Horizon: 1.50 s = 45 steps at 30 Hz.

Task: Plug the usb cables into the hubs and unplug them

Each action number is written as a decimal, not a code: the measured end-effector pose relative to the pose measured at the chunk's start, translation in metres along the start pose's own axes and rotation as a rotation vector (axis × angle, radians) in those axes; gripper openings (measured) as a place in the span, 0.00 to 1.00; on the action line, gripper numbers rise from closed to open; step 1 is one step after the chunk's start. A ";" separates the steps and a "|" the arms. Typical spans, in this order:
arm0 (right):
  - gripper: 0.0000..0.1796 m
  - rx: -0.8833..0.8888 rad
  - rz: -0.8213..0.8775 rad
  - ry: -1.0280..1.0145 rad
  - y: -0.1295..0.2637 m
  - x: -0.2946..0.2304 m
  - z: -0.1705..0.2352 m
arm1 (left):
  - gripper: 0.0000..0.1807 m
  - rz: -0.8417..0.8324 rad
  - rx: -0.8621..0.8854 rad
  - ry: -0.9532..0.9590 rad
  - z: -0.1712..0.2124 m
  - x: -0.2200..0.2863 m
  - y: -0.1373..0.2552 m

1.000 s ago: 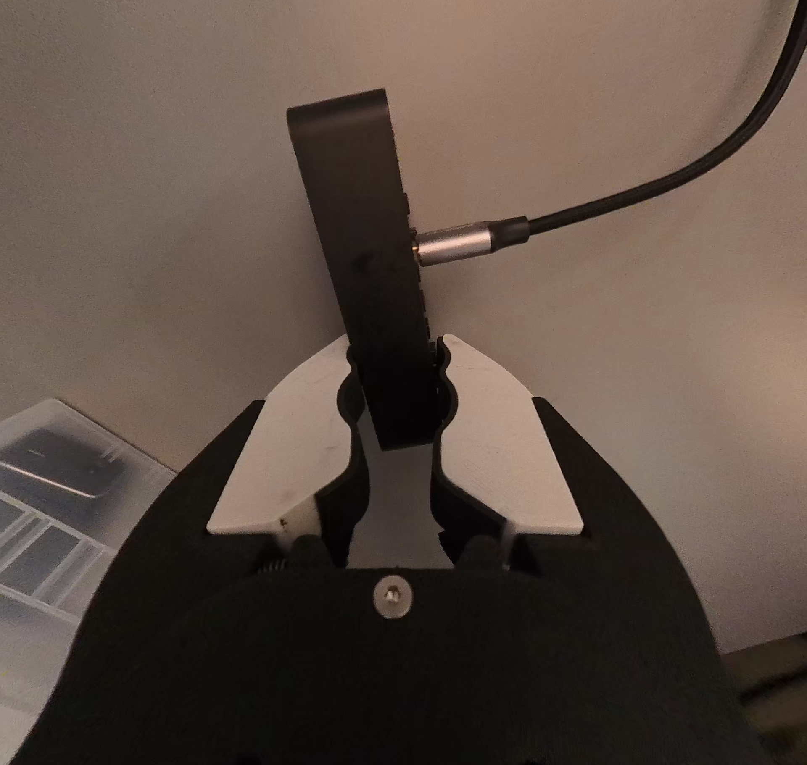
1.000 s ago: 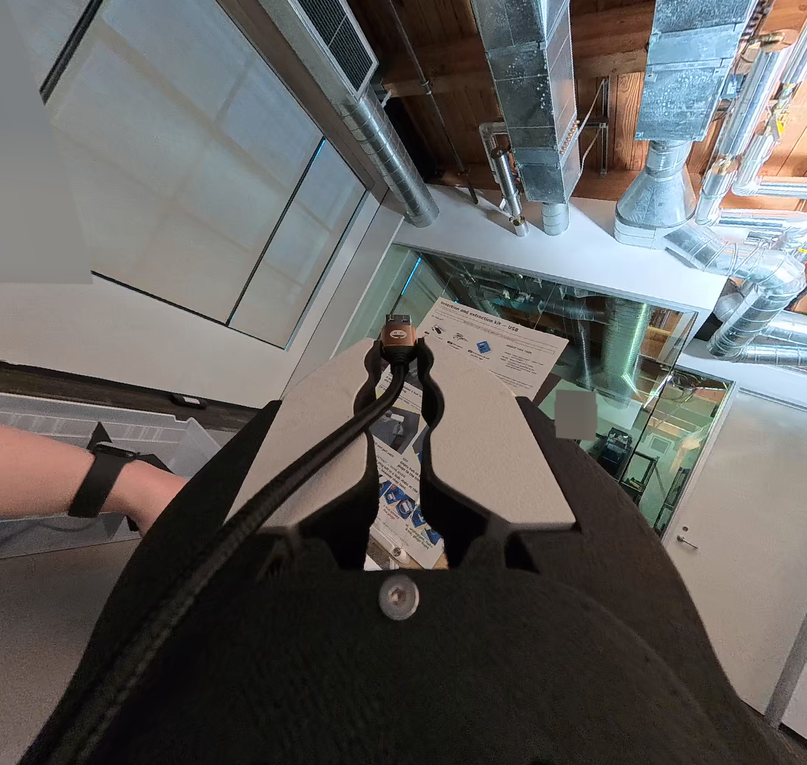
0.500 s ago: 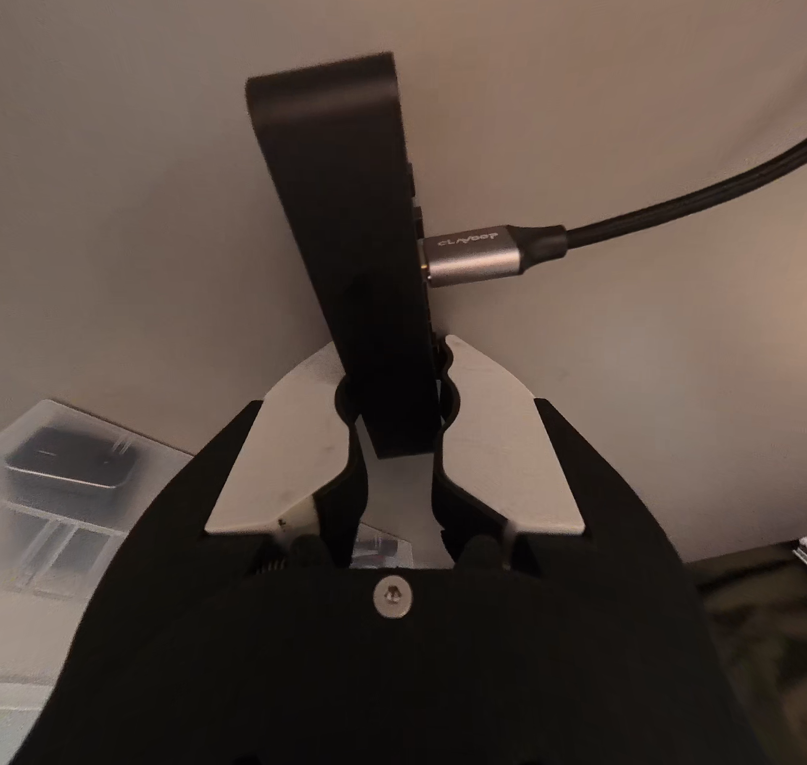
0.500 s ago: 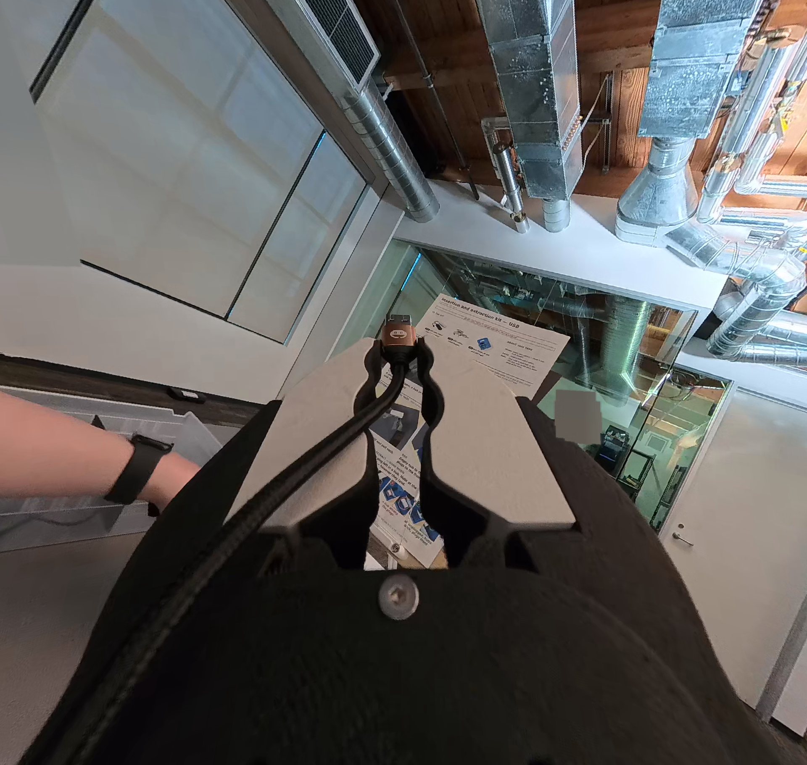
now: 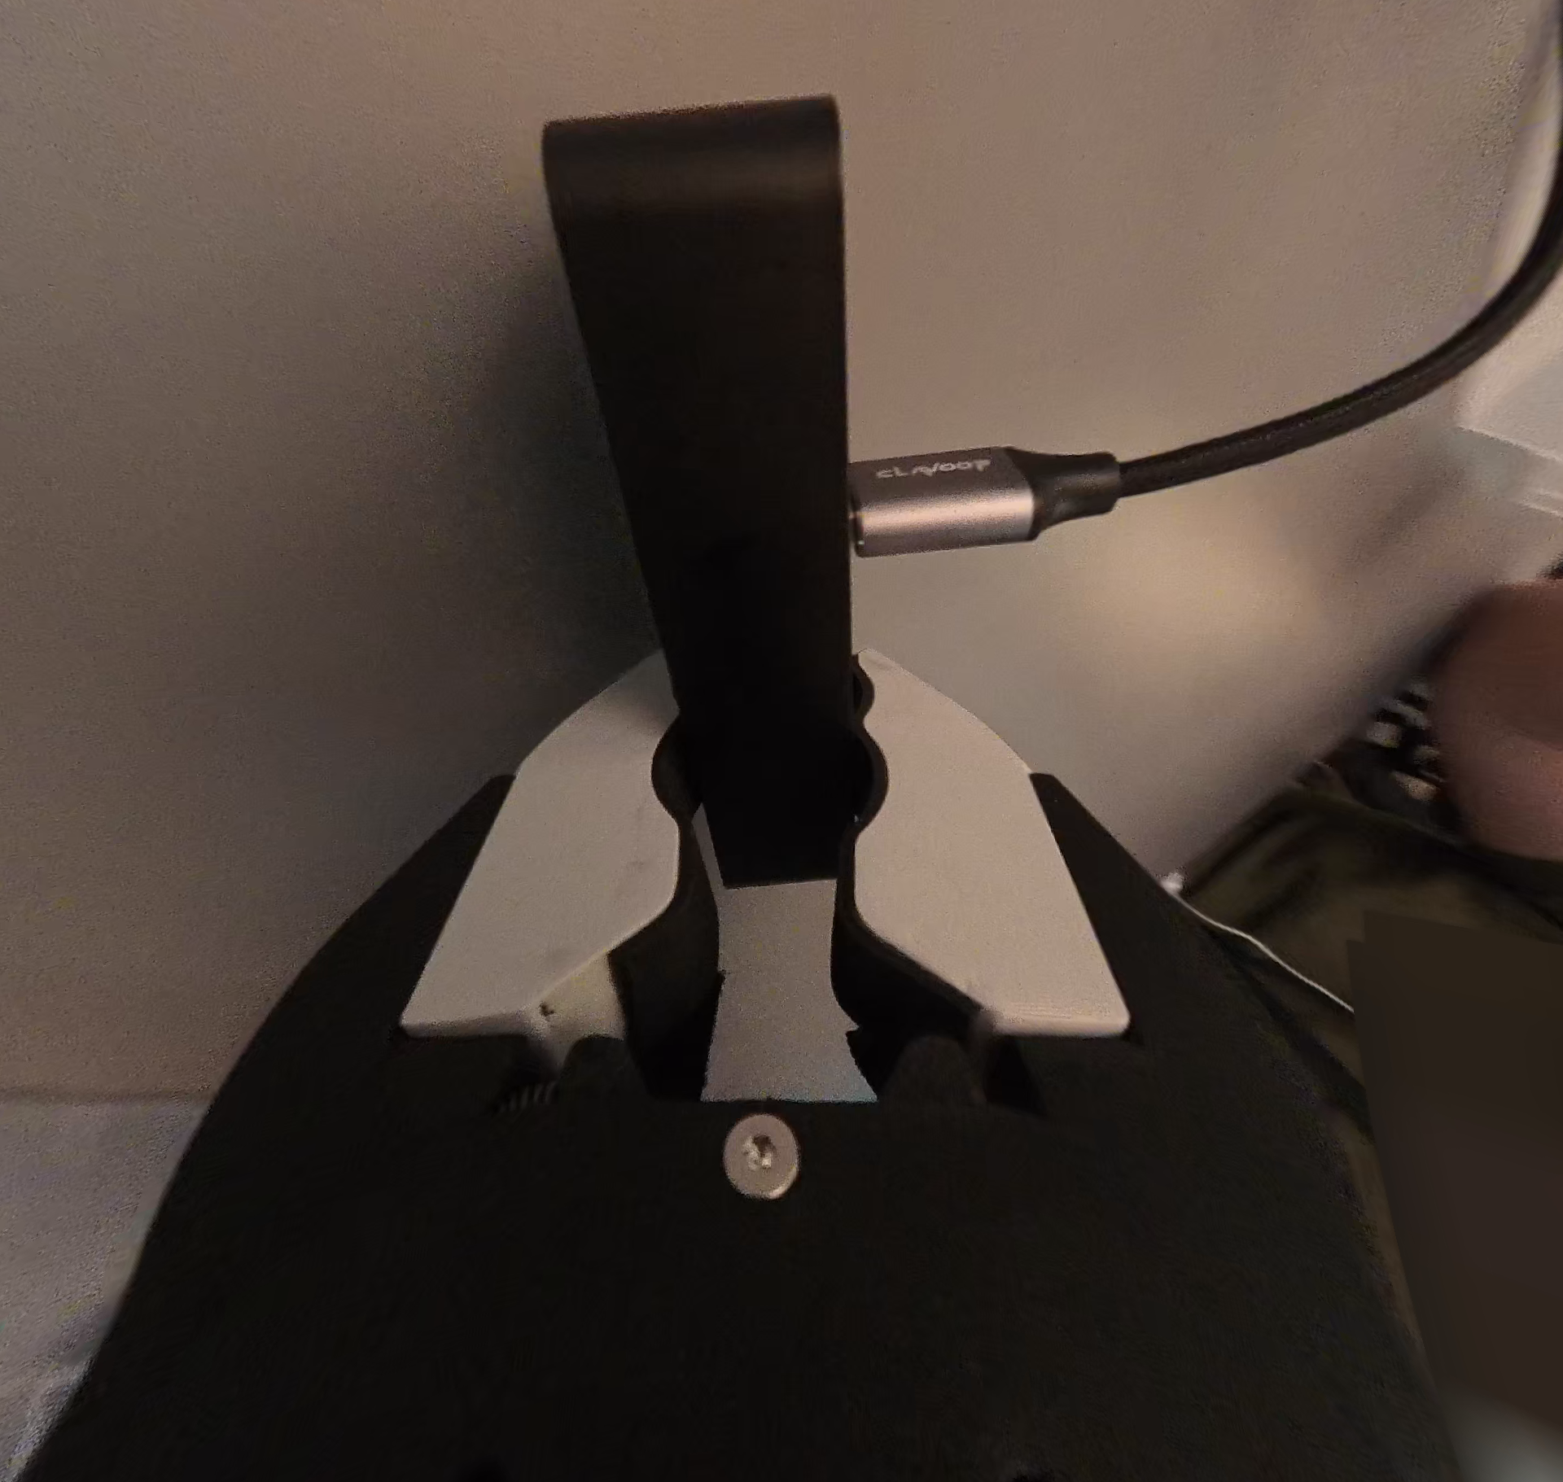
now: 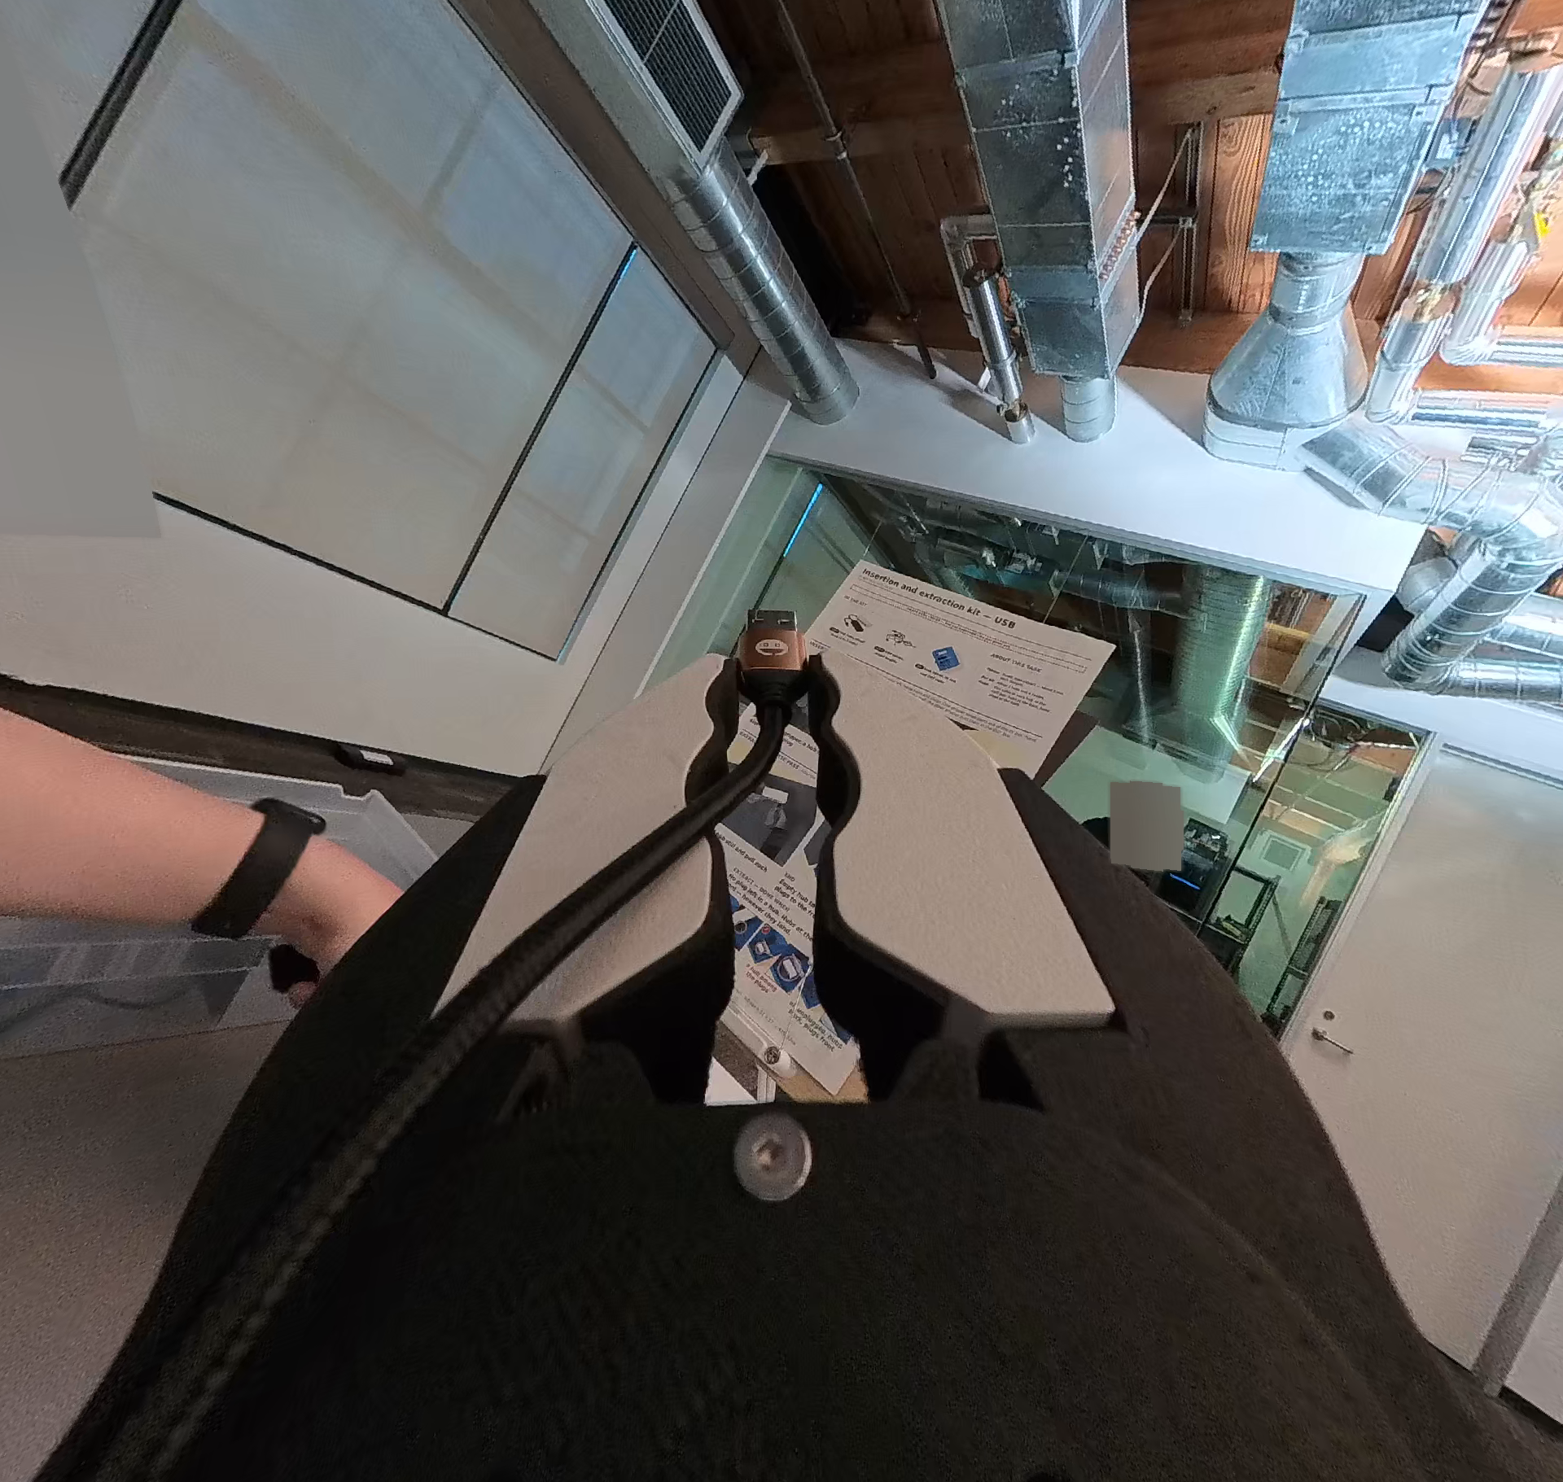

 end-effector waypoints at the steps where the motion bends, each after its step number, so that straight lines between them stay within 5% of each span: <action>1: 0.09 0.001 -0.001 0.000 0.000 0.000 0.000 | 0.16 0.076 0.015 -0.005 0.002 0.006 -0.001; 12: 0.09 0.002 -0.022 -0.011 -0.003 -0.005 0.000 | 0.16 1.008 0.356 -0.069 0.023 0.082 -0.010; 18: 0.09 -0.039 -0.060 -0.001 -0.015 -0.017 0.008 | 0.17 1.192 0.545 -0.194 0.032 0.121 0.002; 25: 0.09 -0.075 -0.089 0.001 -0.029 -0.037 0.016 | 0.16 0.523 1.055 -0.553 0.032 0.130 0.071; 35: 0.09 -0.061 -0.166 -0.025 -0.055 -0.092 0.016 | 0.16 0.356 1.595 -0.529 0.052 0.129 0.151; 45: 0.09 -0.202 -0.150 -0.057 -0.083 -0.123 0.046 | 0.16 0.001 1.825 -0.622 0.076 0.141 0.158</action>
Point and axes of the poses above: each gripper's, where its closed fingertips meet, y back along the fingers, z out of its underside, x = y × z across the jaws, the point moved 6 cm from there along y, back along the fingers, and after that the axes turned 2 degrees about y, right-handed, at the moved point
